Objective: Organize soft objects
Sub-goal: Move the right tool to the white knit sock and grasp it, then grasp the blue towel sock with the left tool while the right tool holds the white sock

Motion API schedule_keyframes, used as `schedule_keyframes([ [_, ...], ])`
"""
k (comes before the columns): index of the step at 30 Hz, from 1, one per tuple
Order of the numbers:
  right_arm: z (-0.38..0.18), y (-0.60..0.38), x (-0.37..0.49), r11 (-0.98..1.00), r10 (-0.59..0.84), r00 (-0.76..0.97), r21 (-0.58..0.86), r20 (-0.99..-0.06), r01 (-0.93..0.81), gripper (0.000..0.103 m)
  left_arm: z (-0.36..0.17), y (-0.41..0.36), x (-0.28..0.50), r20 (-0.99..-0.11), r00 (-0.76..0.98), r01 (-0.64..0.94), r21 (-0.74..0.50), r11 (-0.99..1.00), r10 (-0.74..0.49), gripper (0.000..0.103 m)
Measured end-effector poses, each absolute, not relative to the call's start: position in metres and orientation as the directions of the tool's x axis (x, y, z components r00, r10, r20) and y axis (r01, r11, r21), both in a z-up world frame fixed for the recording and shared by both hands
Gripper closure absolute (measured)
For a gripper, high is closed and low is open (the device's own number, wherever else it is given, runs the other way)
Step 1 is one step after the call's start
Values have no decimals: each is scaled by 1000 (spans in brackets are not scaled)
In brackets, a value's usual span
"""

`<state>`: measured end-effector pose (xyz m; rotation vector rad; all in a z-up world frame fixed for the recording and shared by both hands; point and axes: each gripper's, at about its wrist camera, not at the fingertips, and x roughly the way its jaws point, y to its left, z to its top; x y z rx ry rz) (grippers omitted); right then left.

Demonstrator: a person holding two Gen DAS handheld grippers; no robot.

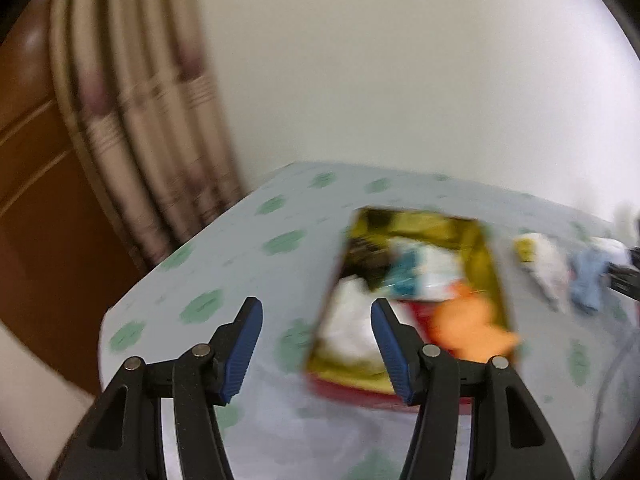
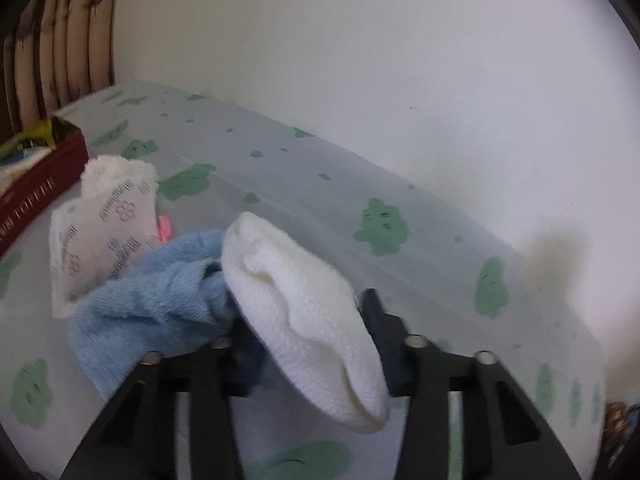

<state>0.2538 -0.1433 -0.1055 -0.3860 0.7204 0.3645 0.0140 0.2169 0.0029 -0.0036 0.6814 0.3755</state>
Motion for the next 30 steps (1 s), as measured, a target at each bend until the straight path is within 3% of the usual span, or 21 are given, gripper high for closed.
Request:
schedule_keyframes([
  [5,-104,-151,243,903,184,710,-169,-680,-396,81,11,153,38,-617,780,-115,26,993,107,41],
  [16,-88,-237,179,990,135,764,56,-631,-128,82,-14,21,101,-678,708,254,-18,967,-199,41],
  [20,-95,-243,160,993,113,759,54,-641,-103,82,-26,-15,126,-709,647,333,-66,941,-279,41],
  [25,-101,-241,149,992,122,755,52,-644,-116,82,-43,-46,153,-742,607,371,-50,927,-283,41],
  [30,-104,-238,147,990,135,754,49,-643,-135,82,-64,-56,178,-781,544,356,-115,927,-306,41],
])
